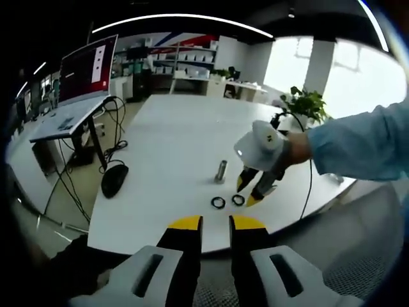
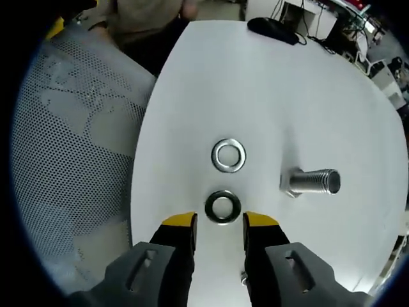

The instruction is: Place the washer onto the threaded stud by aligning its center hole with the stud, sliding it down to the base, and recovering from edge contact or off-axis alignment until the washer reaches the visible bottom stop.

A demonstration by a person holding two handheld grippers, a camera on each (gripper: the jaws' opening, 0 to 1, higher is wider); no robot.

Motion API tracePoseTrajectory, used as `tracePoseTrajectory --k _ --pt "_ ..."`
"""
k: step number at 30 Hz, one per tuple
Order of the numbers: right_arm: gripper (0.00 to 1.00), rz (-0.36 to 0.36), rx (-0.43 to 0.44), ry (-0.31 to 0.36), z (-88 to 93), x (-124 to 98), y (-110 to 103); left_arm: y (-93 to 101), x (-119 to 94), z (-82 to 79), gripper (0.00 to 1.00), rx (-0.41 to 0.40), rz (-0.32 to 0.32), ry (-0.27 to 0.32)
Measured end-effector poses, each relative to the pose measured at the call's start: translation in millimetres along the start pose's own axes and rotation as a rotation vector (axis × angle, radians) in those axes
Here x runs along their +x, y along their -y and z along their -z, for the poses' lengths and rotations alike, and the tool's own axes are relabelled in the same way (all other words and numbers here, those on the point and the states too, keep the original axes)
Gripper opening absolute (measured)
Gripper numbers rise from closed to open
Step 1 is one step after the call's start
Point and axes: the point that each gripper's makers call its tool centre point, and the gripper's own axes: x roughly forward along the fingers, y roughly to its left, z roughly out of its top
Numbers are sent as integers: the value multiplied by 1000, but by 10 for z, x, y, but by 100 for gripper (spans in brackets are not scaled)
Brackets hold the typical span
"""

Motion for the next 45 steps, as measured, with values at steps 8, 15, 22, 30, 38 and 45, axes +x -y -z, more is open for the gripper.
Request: tracePoseTrajectory --k 8,15,22,30,38,45 --pt "29 15 -21 -5 -24 22 10 4 0 -18 14 -11 7 14" --pt "24 27 -18 -2 -48 25 -10 1 1 -21 14 -11 7 13" --pt "23 27 -12 15 -23 2 -35 5 1 -19 14 -10 8 13" --pt "23 22 6 42 -38 -130 -37 5 0 -17 14 -10 8 13" --pt "23 39 9 64 -123 -396 56 11 -4 -17 14 -9 10 15" --pt "23 61 17 65 -191 -570 144 12 -4 -17 14 -9 12 16"
